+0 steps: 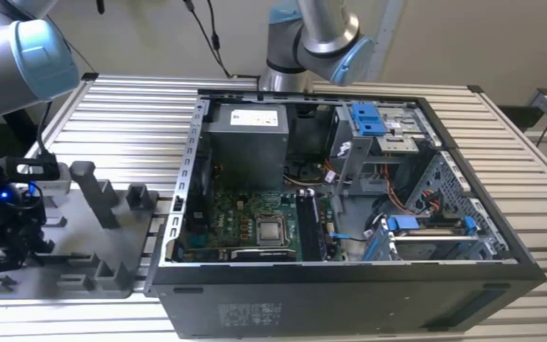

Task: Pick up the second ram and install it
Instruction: 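Pick up the second ram and move it above second insertion slot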

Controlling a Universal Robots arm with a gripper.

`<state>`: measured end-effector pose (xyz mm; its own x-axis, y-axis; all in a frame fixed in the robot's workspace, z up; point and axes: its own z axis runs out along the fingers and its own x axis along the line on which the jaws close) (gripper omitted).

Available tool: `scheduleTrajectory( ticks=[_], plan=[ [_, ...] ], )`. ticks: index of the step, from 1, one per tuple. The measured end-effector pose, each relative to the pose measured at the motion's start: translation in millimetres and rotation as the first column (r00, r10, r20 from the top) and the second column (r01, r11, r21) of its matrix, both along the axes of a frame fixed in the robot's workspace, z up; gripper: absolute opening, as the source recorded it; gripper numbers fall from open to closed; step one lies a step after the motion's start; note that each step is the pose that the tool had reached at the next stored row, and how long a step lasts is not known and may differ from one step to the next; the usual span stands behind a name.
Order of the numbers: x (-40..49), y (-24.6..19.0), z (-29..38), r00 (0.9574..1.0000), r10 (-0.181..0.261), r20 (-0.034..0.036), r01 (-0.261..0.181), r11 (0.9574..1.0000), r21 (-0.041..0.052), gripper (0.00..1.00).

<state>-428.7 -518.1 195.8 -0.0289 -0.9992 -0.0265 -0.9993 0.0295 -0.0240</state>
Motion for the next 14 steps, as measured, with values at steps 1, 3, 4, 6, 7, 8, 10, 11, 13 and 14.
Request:
scheduleTrajectory(
  ticks=[1, 3, 4, 6, 7, 8, 10, 11, 13, 14],
  plan=[
    [0.0, 0.0, 0.0, 1.0, 0.0, 0.0001, 0.0, 1.0, 0.0, 0.29],
    [0.0, 0.0, 0.0, 1.0, 0.0, 0.0004, 0.0, 1.0, 0.0001, 0.23],
    [0.0, 0.0, 0.0, 1.0, 0.0, 0.0005, 0.0, 1.0, 0.0001, 0.23],
    [0.0, 0.0, 0.0, 1.0, 0.0, 0.0008, 0.0, 1.0, 0.0002, 0.2],
    [0.0, 0.0, 0.0, 1.0, 0.0, 0.0009, 0.0, 1.0, 0.0003, 0.2],
    [0.0, 0.0, 0.0, 1.0, 0.0, 0.0011, 0.0, 1.0, 0.0003, 0.2],
    [0.0, 0.0, 0.0, 1.0, 0.0, 0.0014, 0.0, 1.0, 0.0004, 0.14],
    [0.0, 0.0, 0.0, 1.0, 0.0, 0.0015, 0.0, 1.0, 0.0005, 0.14],
    [0.0, 0.0, 0.0, 1.0, 0.0, 0.0018, 0.0, 1.0, 0.0005, 0.14],
    [0.0, 0.0, 0.0, 1.0, 0.0, 0.002, 0.0, 1.0, 0.0006, 0.14]
  ],
)
